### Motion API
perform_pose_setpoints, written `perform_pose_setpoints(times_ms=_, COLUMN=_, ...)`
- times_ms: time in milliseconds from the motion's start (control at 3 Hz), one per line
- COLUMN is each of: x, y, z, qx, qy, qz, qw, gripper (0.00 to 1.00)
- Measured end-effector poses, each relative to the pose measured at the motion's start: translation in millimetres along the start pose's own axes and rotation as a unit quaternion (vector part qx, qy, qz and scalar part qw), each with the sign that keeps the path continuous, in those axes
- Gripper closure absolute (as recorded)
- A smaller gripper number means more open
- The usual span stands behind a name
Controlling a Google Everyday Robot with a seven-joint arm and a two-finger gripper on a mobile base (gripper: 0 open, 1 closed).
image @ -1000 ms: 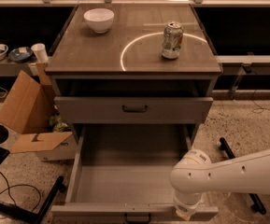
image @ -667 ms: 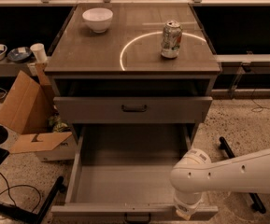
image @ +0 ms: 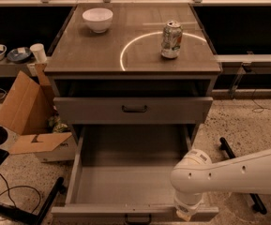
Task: Open middle drawer
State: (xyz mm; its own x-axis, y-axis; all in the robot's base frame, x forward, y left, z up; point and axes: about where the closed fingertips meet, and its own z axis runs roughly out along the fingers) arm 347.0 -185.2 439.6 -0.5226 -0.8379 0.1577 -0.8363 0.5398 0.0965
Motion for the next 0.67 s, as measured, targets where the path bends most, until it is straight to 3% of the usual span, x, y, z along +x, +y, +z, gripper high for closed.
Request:
perform_pose_setpoints(times_ms=333, x=-3, y=-2, z=-2, qx=0.001, qy=-0.003, qz=-0.009, qw=0.9999, gripper=0.08)
perform_pose_setpoints(times_ms=667, x=-7, y=-1, z=-20, qx=0.003, qy=-0.018, qz=-0.057, qw=0.9982, gripper=0.0)
